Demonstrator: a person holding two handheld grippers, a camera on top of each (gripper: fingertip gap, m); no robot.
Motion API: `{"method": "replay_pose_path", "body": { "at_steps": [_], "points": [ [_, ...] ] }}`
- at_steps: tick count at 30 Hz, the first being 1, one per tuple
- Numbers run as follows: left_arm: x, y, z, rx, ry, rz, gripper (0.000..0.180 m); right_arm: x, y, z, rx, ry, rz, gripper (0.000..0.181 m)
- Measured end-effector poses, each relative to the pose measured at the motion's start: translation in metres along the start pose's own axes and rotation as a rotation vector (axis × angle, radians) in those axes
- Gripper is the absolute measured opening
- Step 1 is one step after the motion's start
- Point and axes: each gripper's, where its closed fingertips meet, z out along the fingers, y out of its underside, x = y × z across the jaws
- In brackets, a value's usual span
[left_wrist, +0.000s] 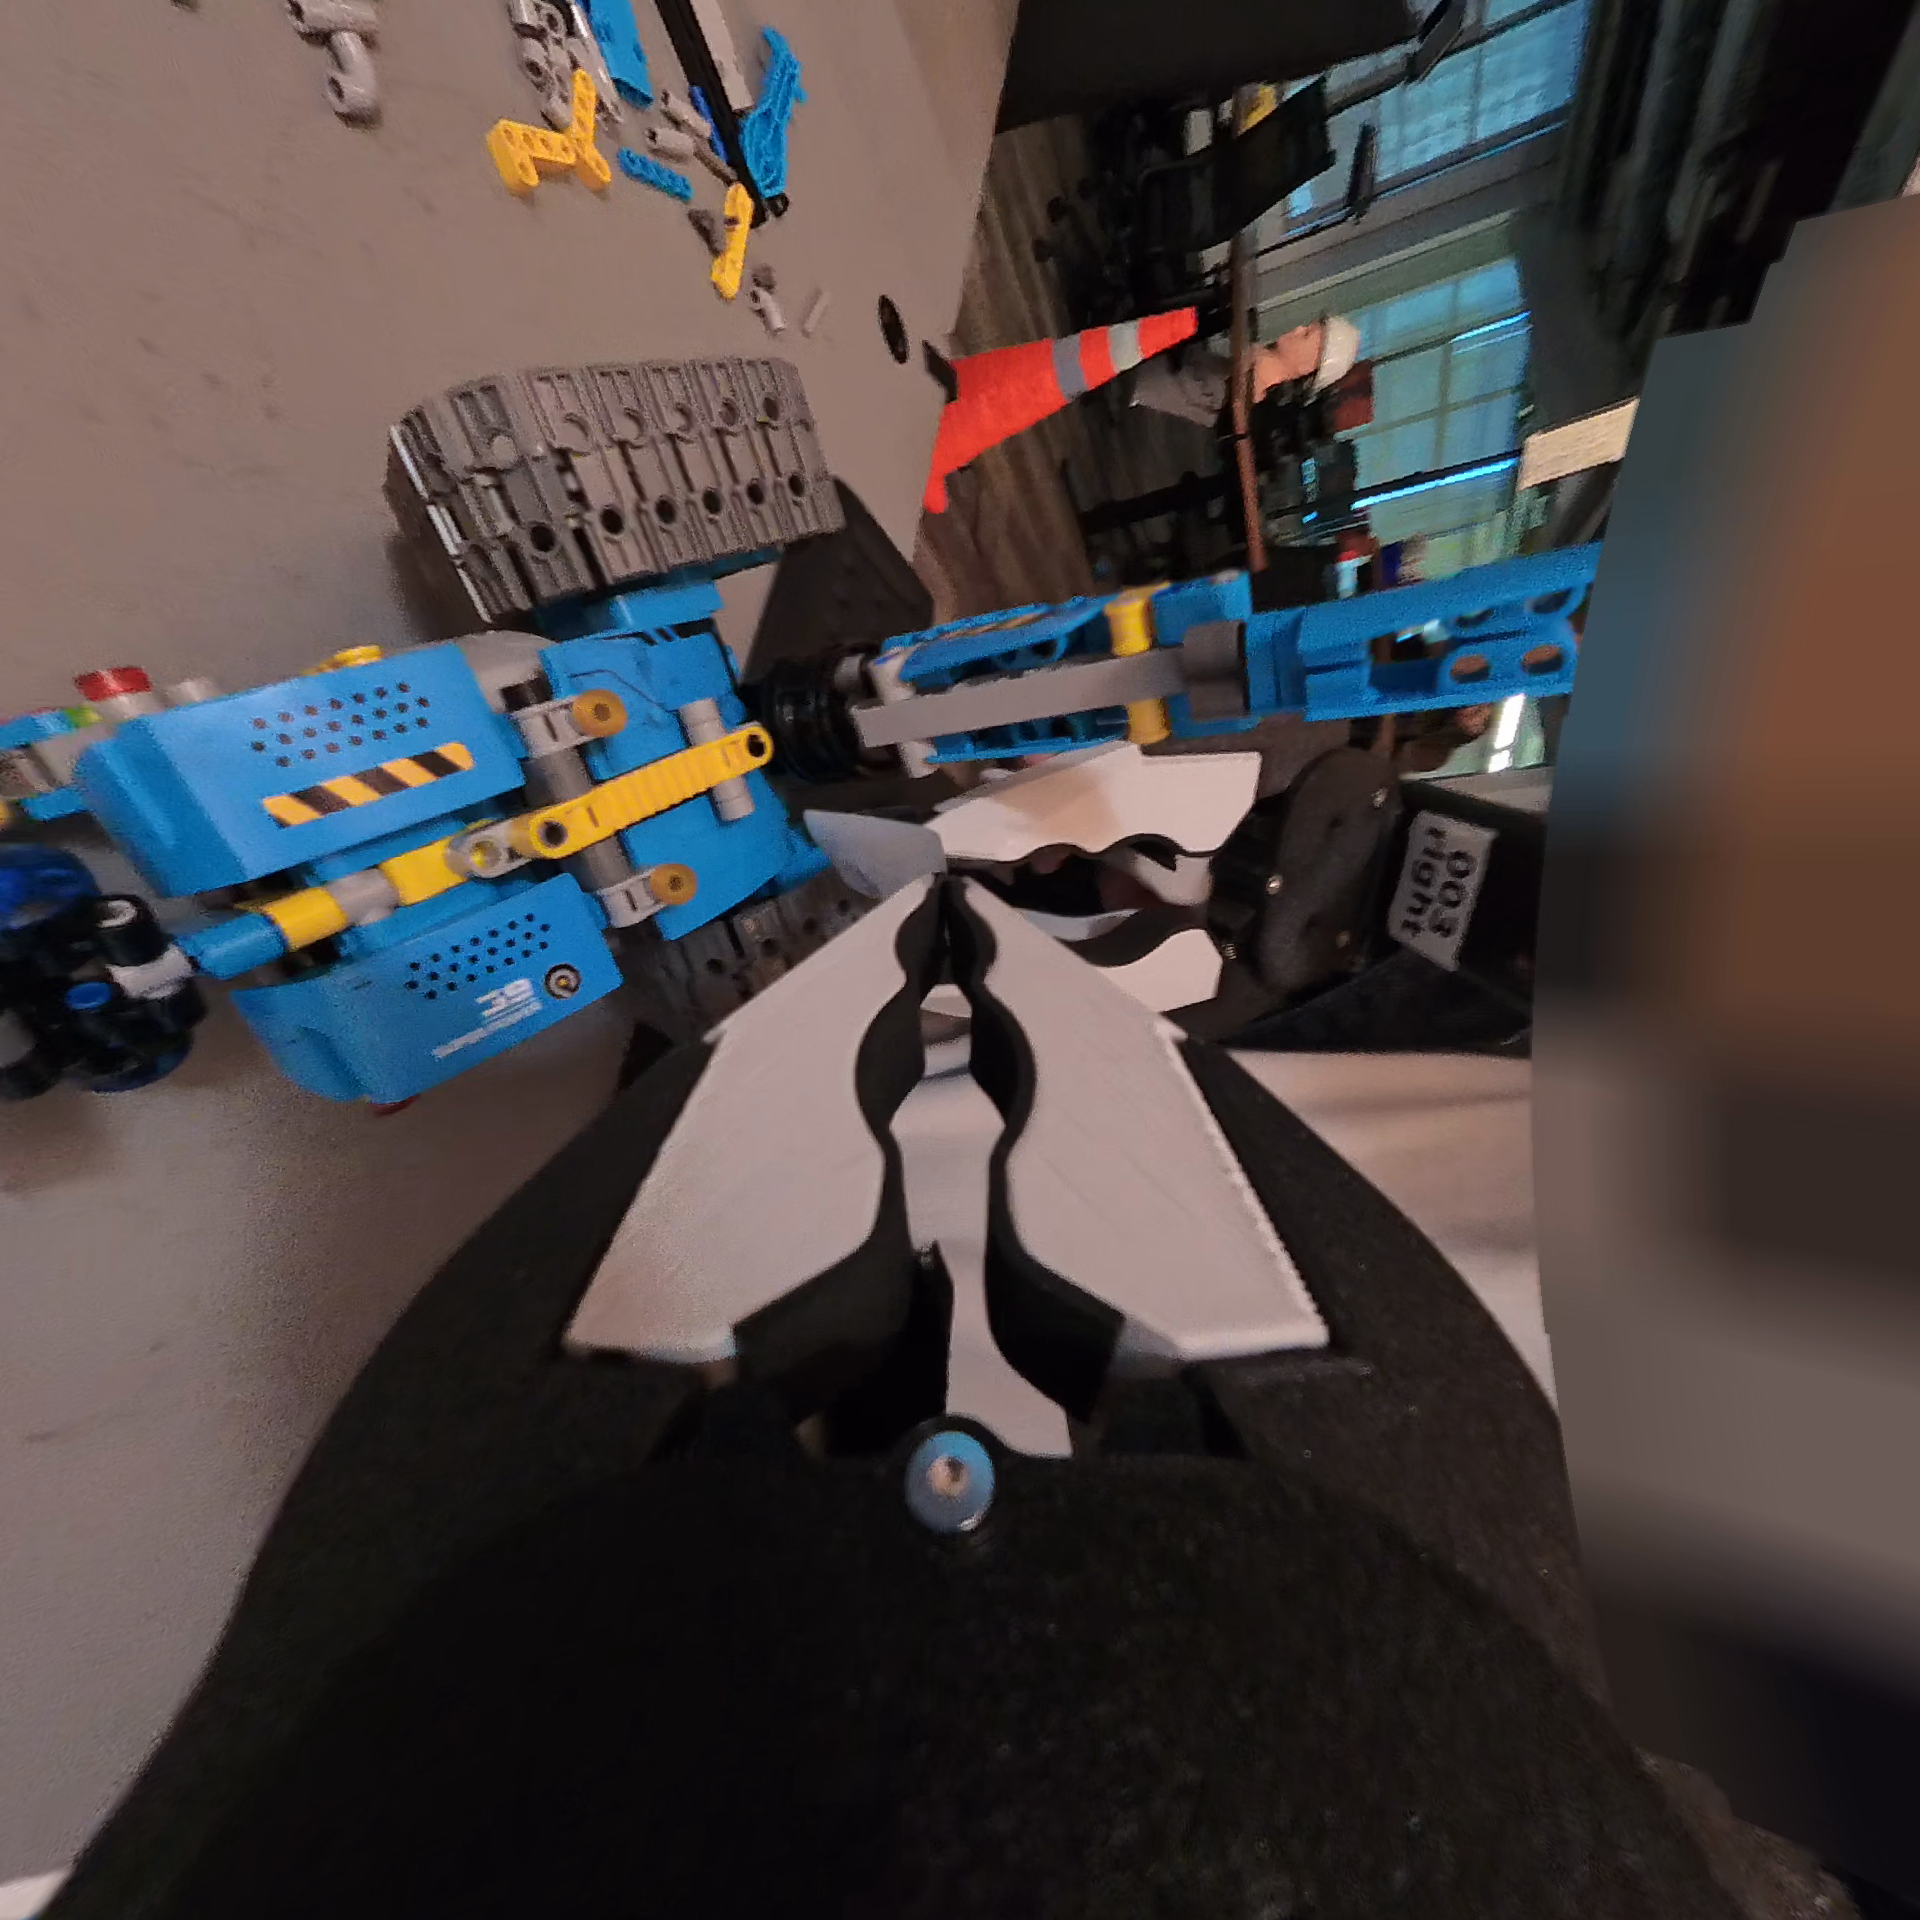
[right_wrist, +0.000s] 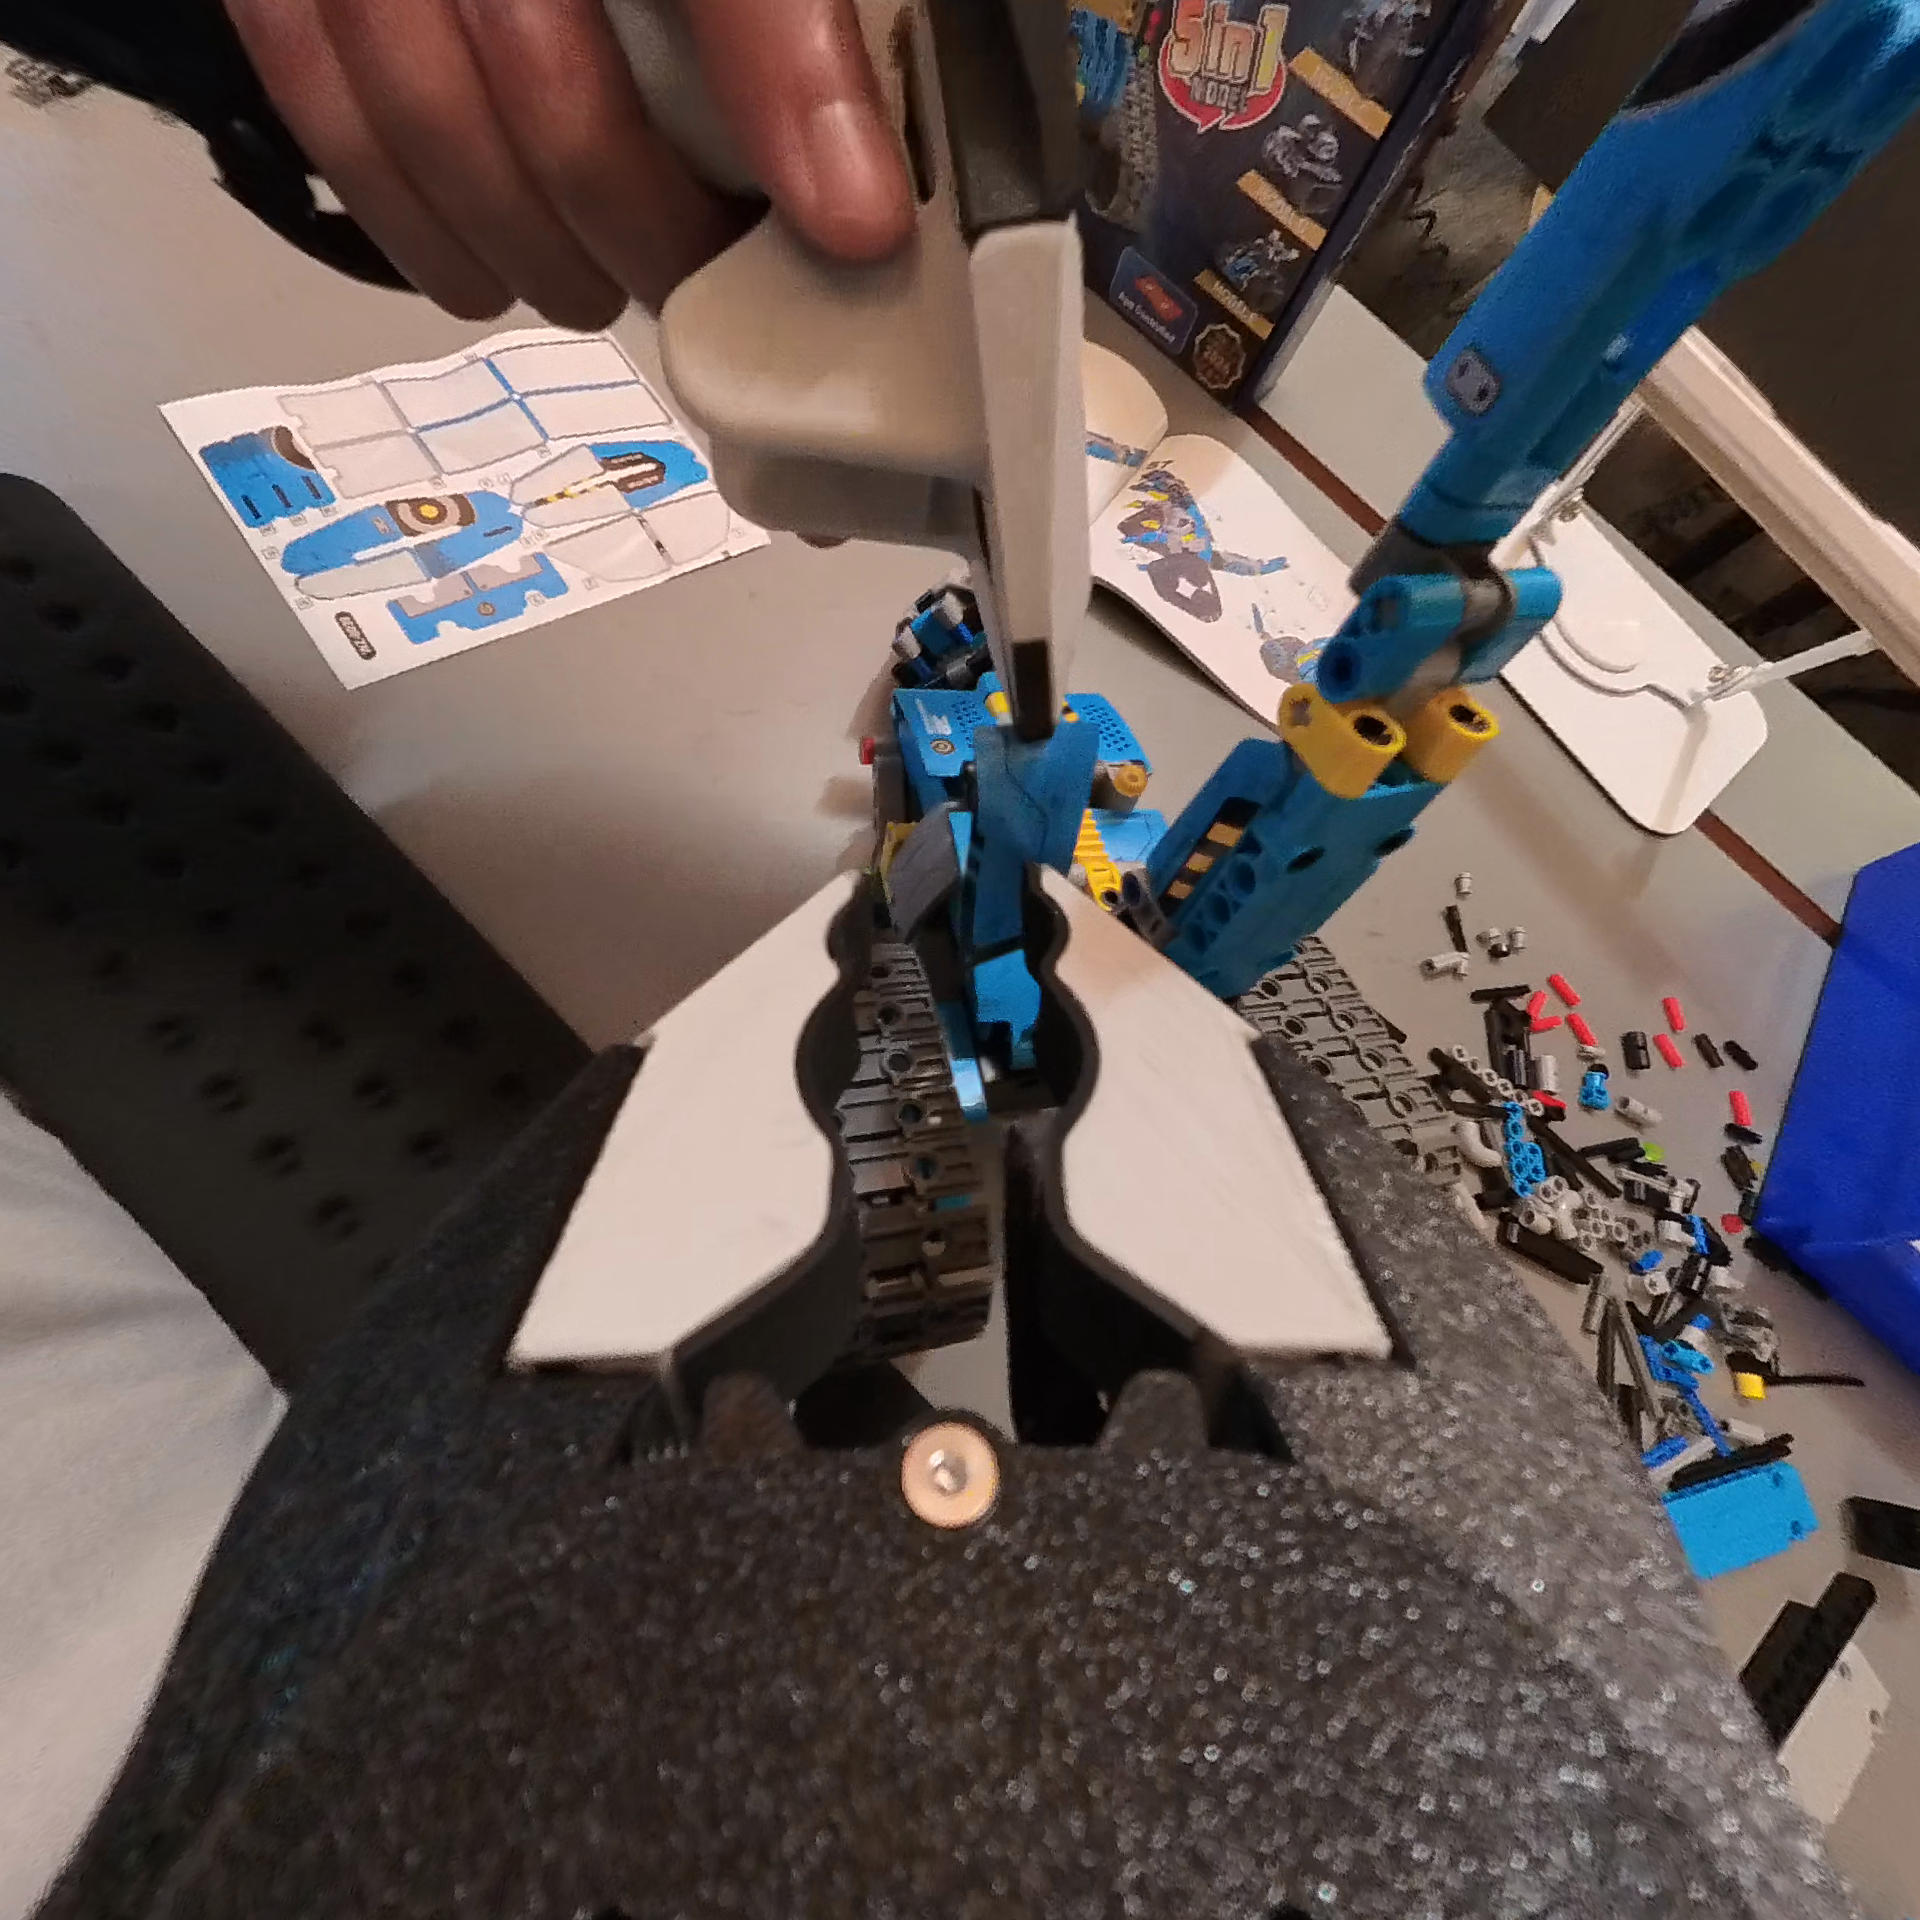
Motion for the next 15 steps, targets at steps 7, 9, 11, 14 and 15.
{"method": "replay_pose_path", "body": {
  "at_steps": [7, 9, 11, 14, 15],
  "points": [
    [0.0003, 0.0001, -0.0001, 0.017, 0.064, -0.064, 0.0, 0.0068, 0.0002, 0.0019, 0.0, 0.094, -0.059, 0.023],
    [-0.0001, -0.0011, -0.0025, 0.025, 0.07, -0.07, 0.0, 0.0071, 0.004, 0.0043, -0.015, 0.112, -0.079, 0.022],
    [0.0003, -0.0015, -0.0034, 0.03, 0.08, -0.08, 0.0, 0.0048, 0.0045, 0.0056, -0.012, 0.11, -0.085, 0.019],
    [-0.001, 0.0008, -0.0022, 0.02, 0.077, -0.078, 0.0, 0.0079, 0.0018, 0.0046, -0.005, 0.141, -0.104, 0.009],
    [-0.0024, 0.0011, -0.0023, 0.019, 0.07, -0.074, 0.0, 0.0092, 0.0024, 0.0044, -0.009, 0.151, -0.113, 0.004]
  ]
}}
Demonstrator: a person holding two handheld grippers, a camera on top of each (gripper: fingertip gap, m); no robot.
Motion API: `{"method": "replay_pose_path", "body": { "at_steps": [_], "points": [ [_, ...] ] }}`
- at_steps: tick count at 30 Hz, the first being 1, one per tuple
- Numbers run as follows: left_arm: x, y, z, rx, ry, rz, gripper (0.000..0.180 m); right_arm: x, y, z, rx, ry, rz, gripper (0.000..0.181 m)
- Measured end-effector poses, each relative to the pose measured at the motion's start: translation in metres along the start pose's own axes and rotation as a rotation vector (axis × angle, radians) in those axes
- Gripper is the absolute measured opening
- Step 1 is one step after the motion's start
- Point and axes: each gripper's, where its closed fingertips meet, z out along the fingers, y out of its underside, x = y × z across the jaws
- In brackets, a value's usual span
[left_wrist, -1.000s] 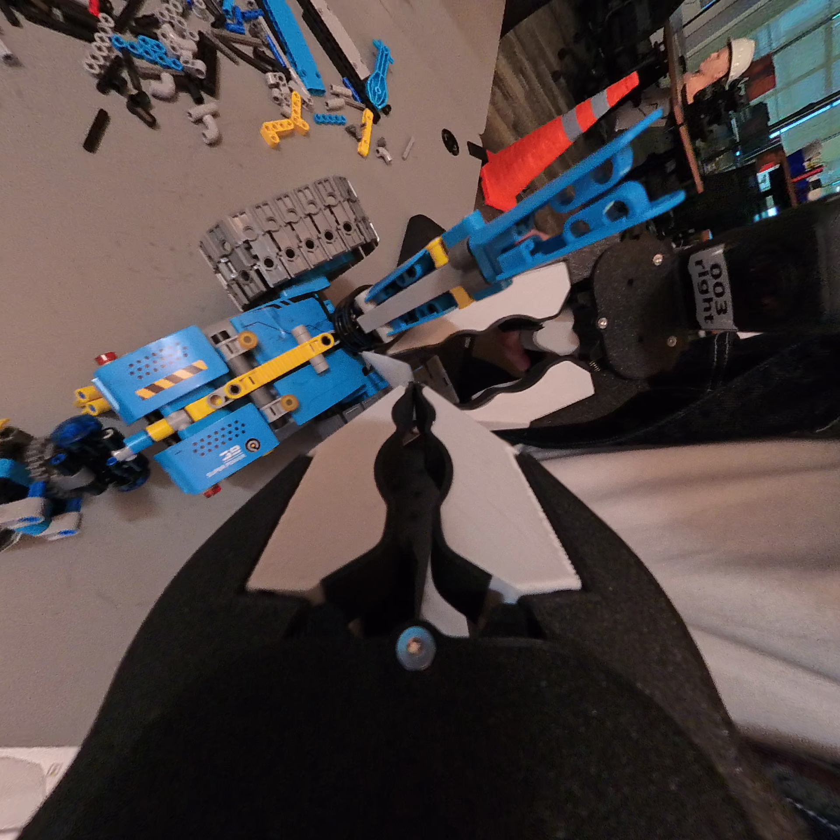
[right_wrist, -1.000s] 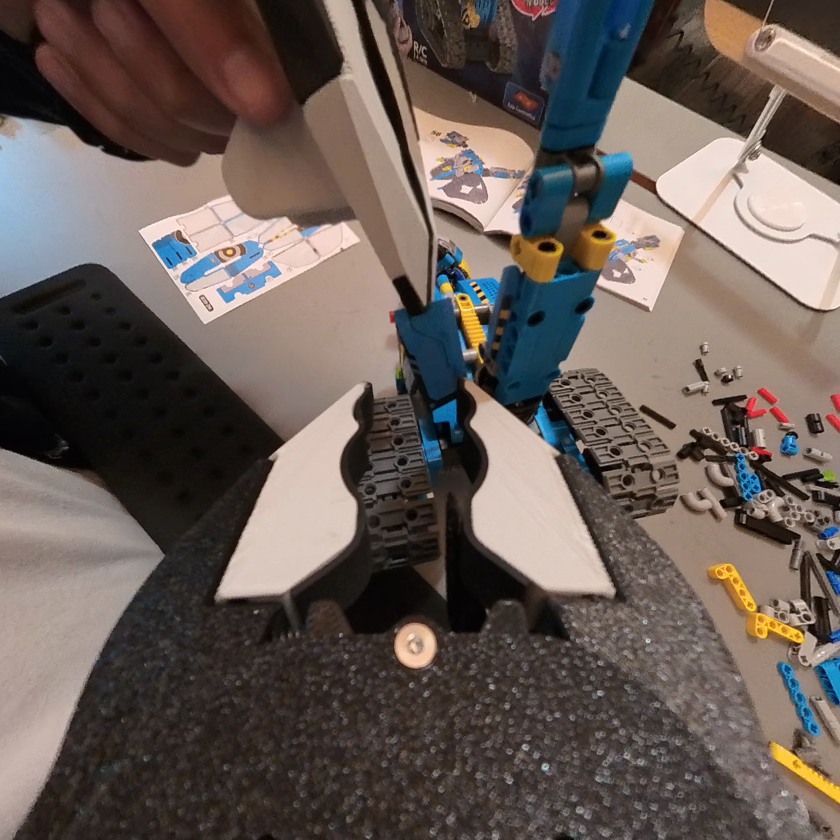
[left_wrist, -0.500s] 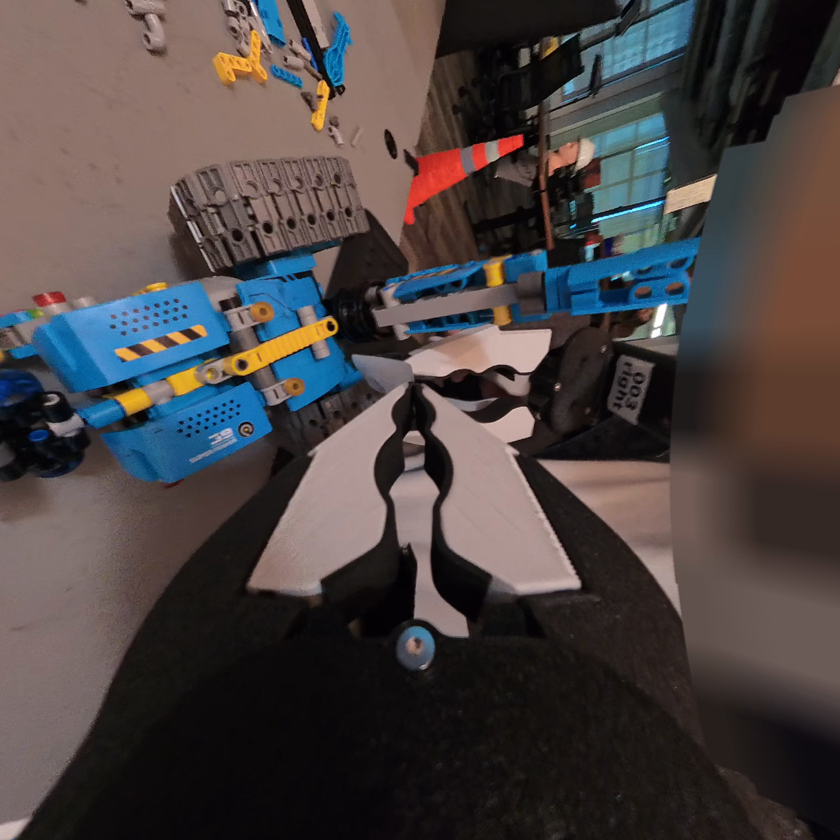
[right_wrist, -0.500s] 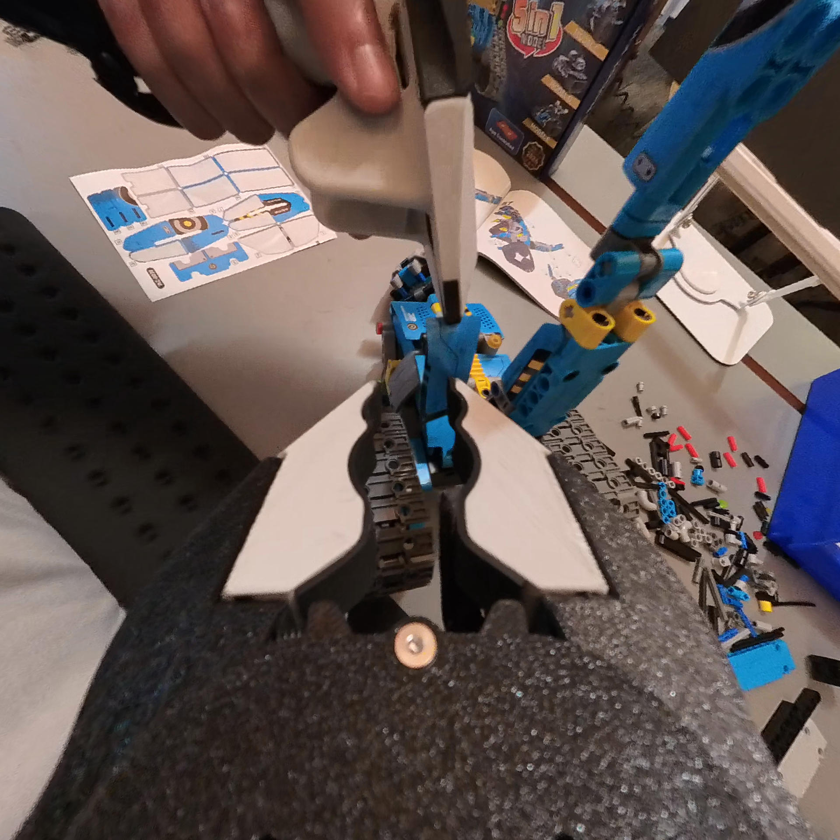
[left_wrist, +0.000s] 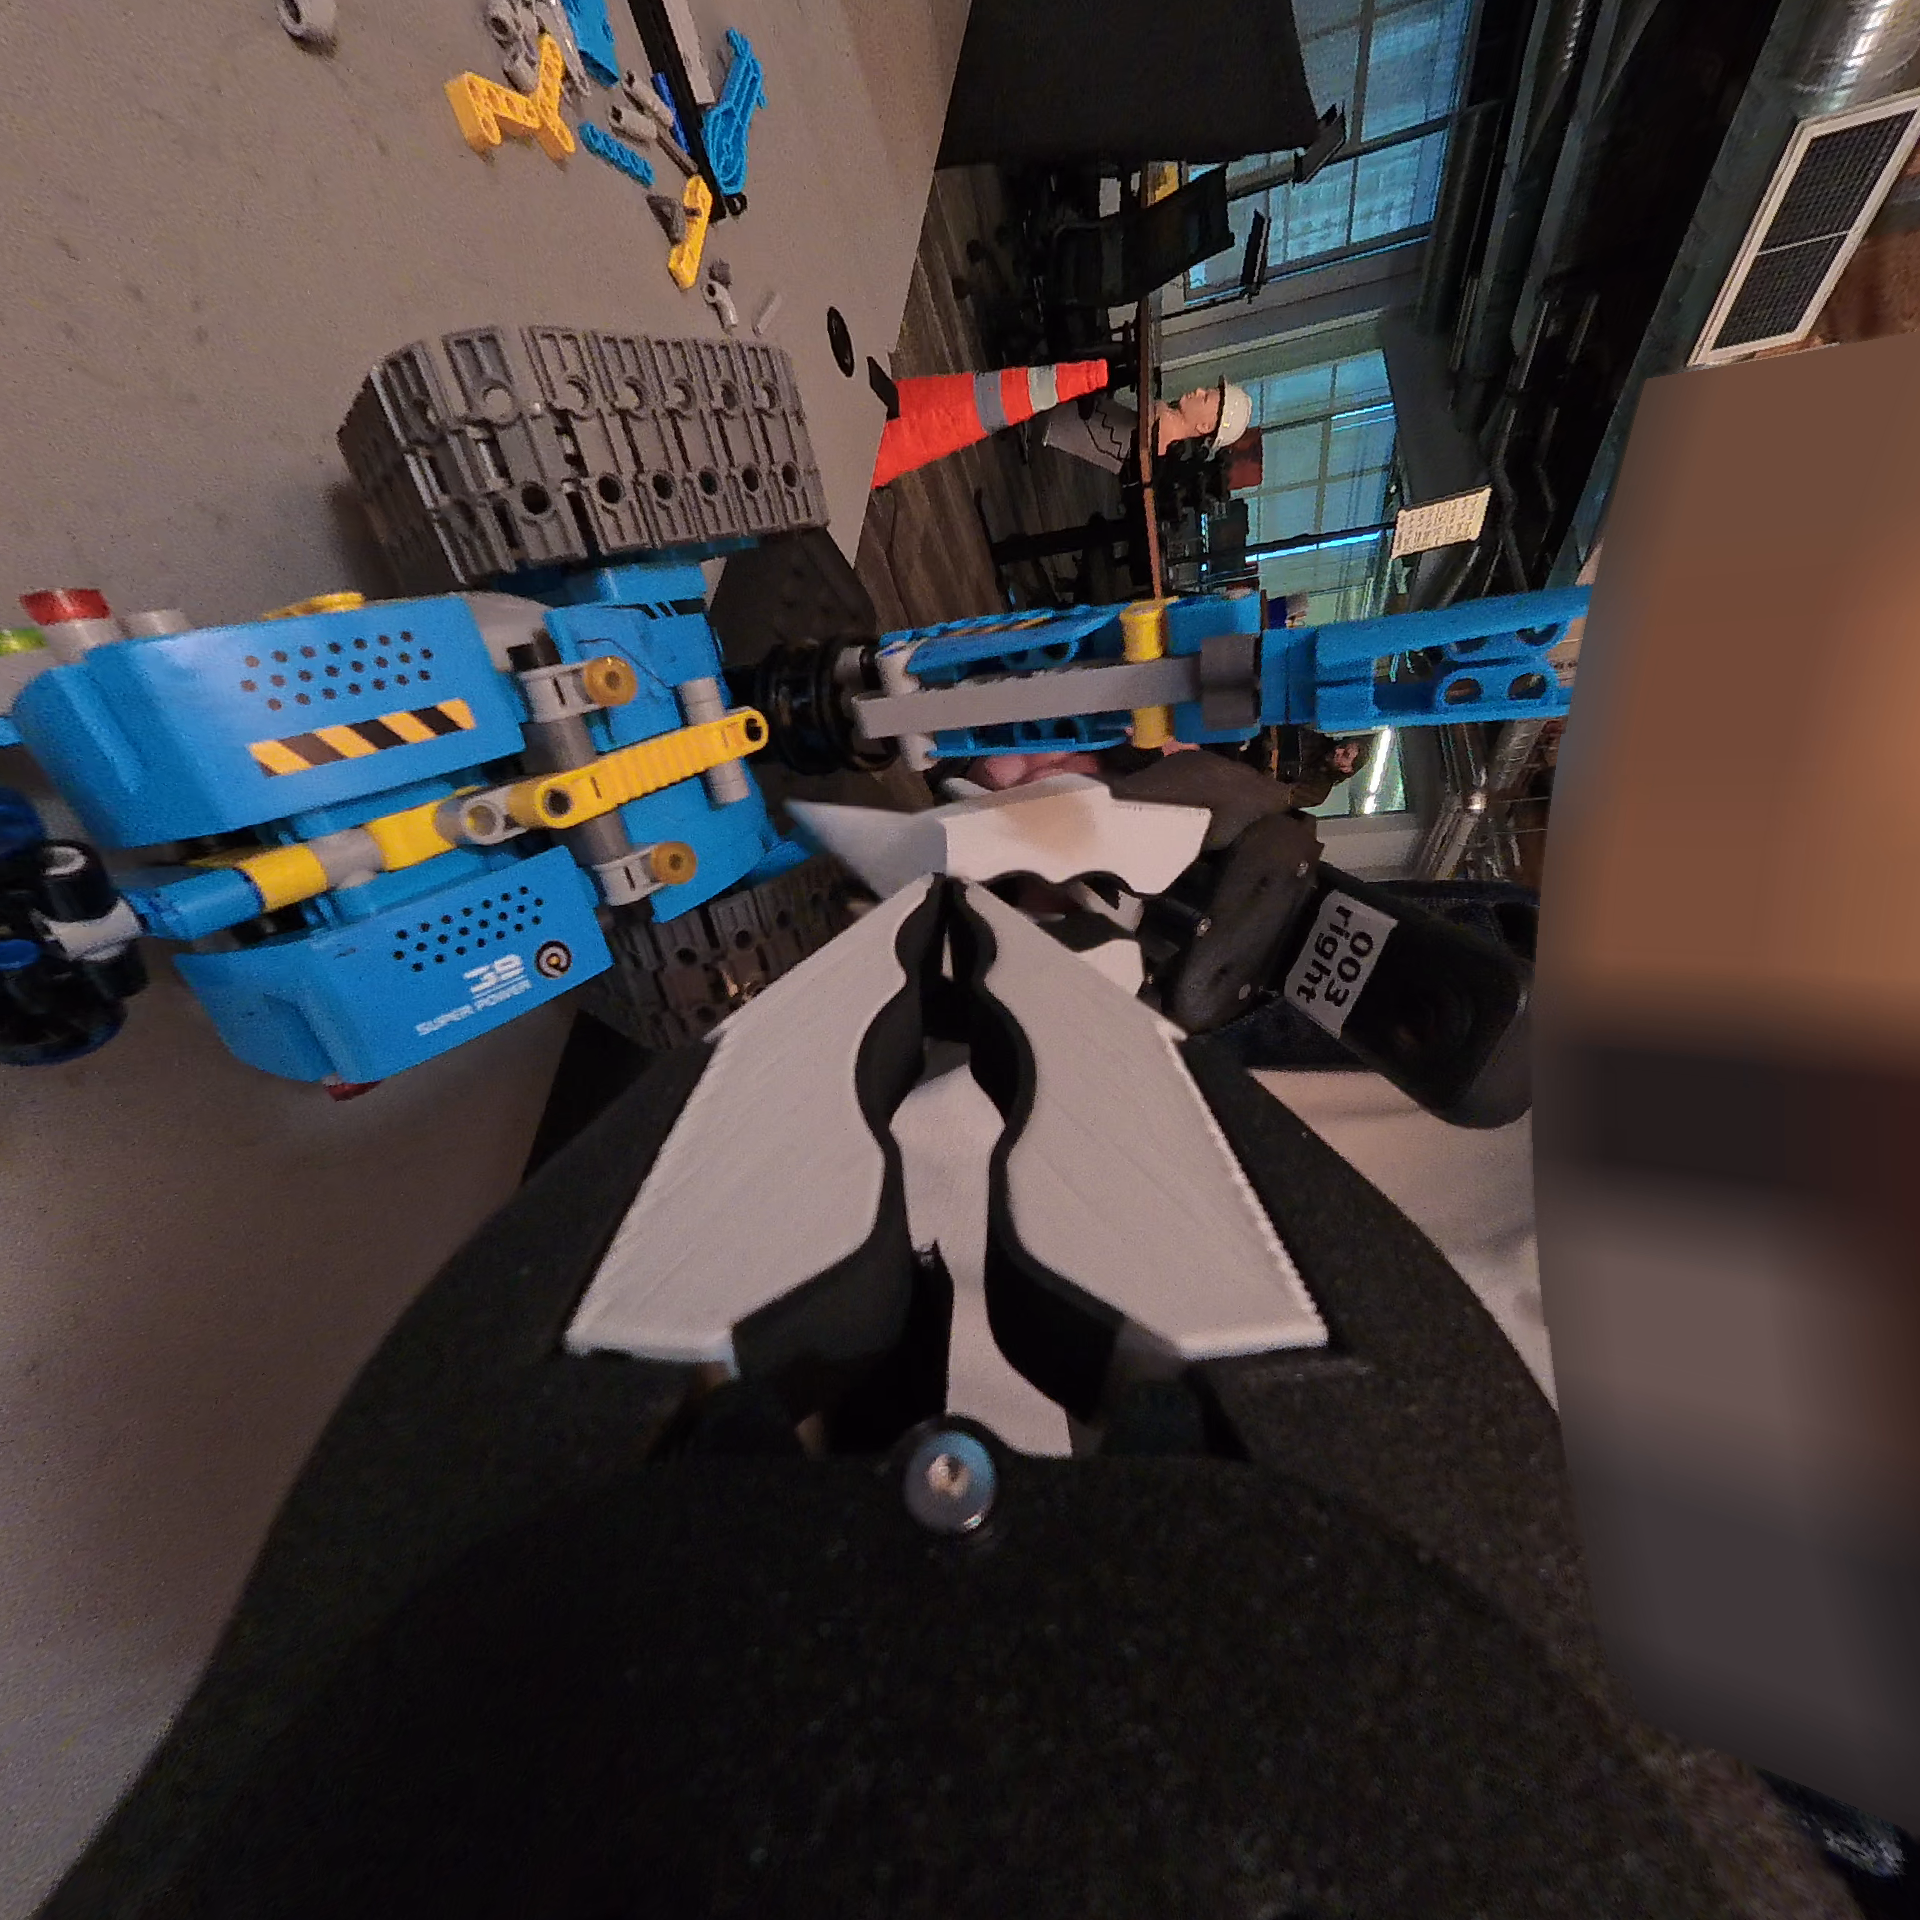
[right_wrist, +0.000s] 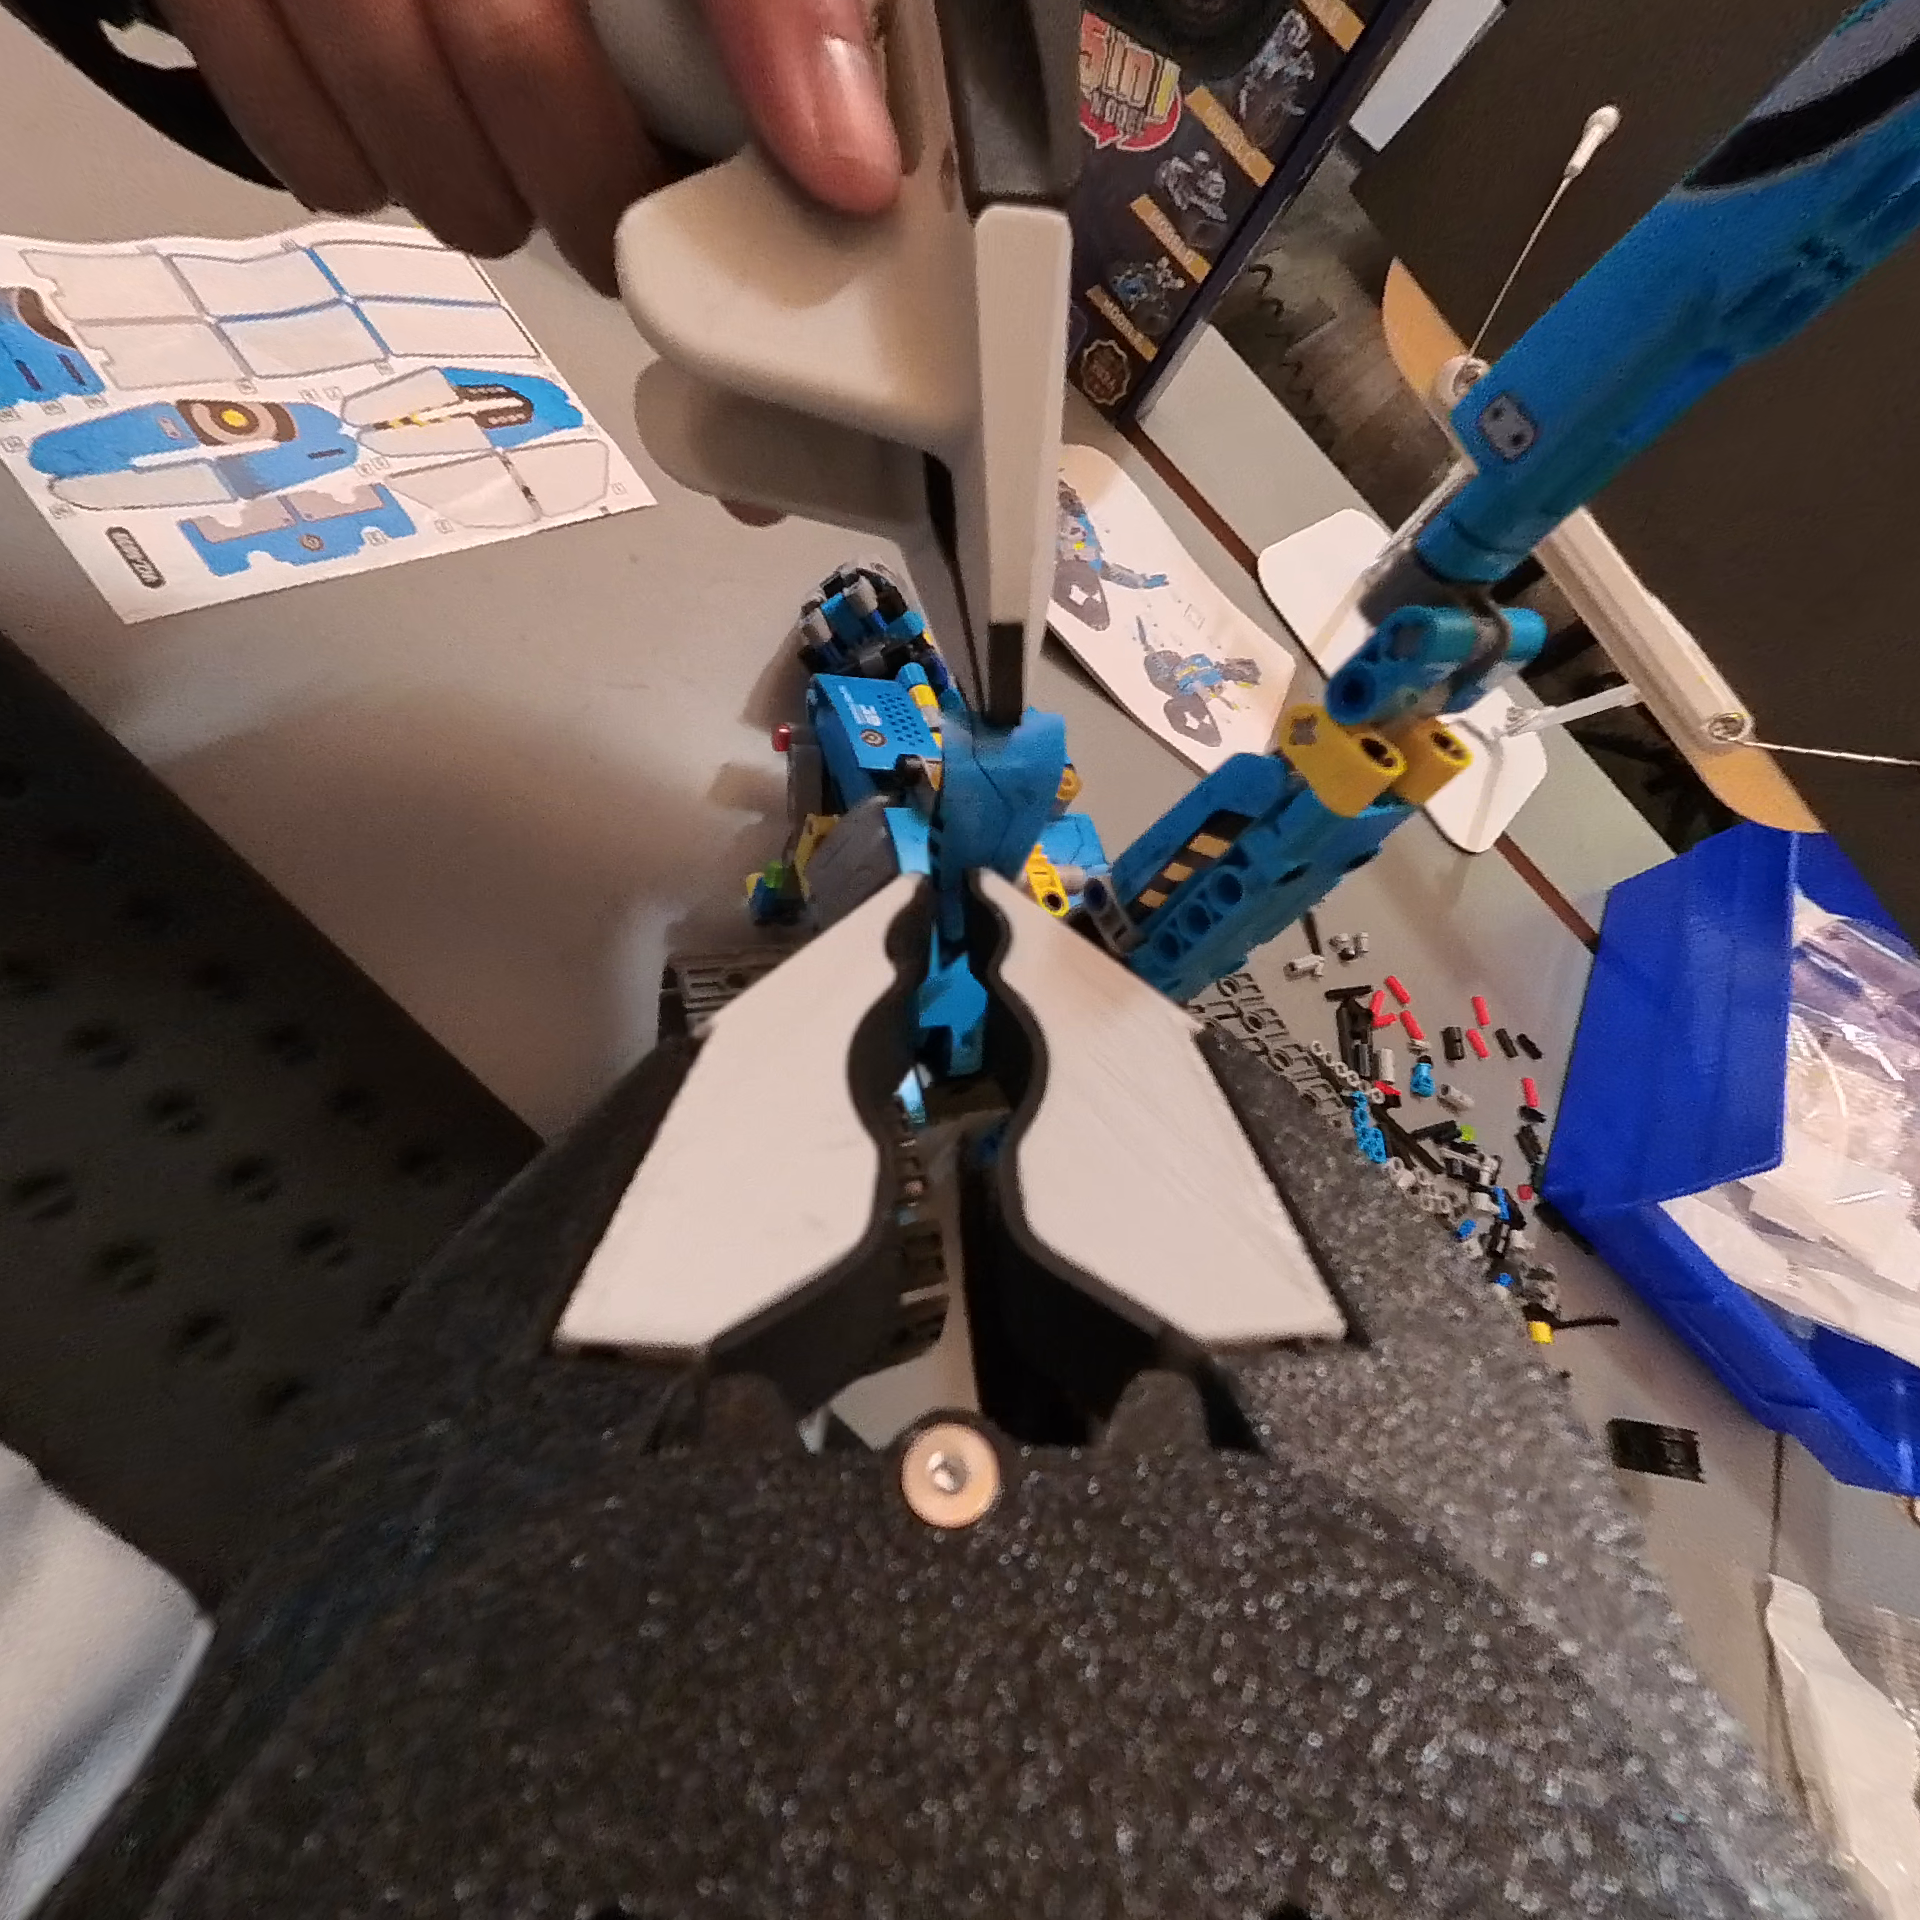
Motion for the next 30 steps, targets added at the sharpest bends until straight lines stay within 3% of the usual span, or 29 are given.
{"method": "replay_pose_path", "body": {
  "at_steps": [13, 21, 30],
  "points": [
    [-0.031, 0.0, 0.001, -0.053, -0.293, 0.211, 0.0, -0.003, 0.013, 0.005, -0.157, 0.077, -0.254, 0.0],
    [-0.029, 0.001, 0.001, -0.062, -0.275, 0.199, 0.0, -0.001, 0.015, 0.006, -0.227, 0.143, -0.475, 0.0],
    [-0.017, 0.002, -0.001, -0.056, -0.238, 0.227, 0.0, 0.004, 0.005, -0.004, -0.196, 0.177, -0.486, 0.0]
  ]
}}
